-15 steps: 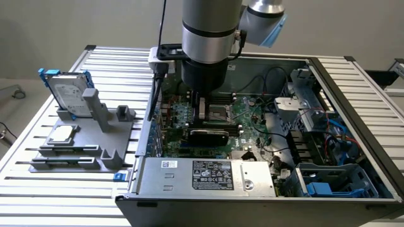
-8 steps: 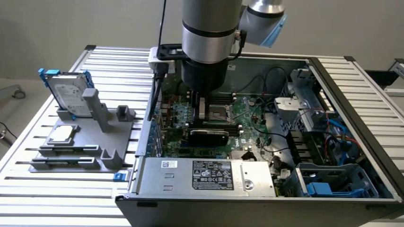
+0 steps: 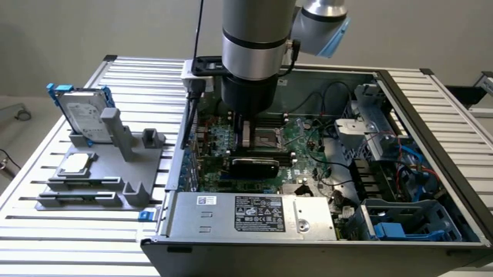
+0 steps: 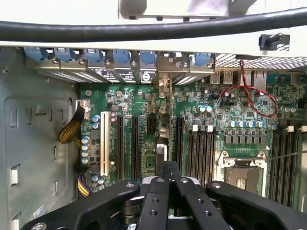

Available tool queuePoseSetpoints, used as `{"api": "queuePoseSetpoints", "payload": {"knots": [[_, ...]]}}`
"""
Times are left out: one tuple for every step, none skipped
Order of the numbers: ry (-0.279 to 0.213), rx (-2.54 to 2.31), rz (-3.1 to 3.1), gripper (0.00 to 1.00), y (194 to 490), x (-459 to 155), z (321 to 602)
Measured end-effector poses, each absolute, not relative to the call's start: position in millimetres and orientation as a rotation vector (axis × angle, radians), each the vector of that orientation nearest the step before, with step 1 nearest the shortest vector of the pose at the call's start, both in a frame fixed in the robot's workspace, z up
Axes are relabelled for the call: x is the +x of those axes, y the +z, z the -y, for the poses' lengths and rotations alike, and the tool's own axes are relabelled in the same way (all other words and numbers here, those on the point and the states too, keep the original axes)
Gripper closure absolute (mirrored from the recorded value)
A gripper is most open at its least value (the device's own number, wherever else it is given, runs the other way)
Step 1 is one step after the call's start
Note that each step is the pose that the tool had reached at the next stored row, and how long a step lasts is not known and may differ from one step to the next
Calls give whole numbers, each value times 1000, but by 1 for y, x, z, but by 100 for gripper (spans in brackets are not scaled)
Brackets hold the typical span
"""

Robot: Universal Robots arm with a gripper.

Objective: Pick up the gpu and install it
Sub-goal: 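Press down on the gpu until it lock into place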

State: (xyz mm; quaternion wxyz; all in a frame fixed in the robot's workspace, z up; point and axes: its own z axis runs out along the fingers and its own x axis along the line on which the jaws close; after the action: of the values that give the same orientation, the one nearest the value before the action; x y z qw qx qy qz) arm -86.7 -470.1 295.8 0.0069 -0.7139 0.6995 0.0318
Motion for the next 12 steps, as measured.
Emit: {"api": "queuePoseSetpoints", "payload": {"knots": [[99,-2233,-2188,89,294,-87,470],[99,-2233,-2188,89,292,-88,469],[100,-2233,-2188,89,290,-88,468],[100,-2232,-2188,89,289,-89,468],[101,-2232,-2187,89,287,-89,467],[102,-2232,-2187,89,285,-90,466],[103,-2231,-2186,89,283,-90,466],[104,-2231,-2186,89,282,-91,465],[105,-2230,-2185,89,280,-91,465],[106,-2230,-2185,89,279,-91,465],[106,-2229,-2185,89,278,-91,464],[107,-2229,-2184,89,278,-91,464]]}}
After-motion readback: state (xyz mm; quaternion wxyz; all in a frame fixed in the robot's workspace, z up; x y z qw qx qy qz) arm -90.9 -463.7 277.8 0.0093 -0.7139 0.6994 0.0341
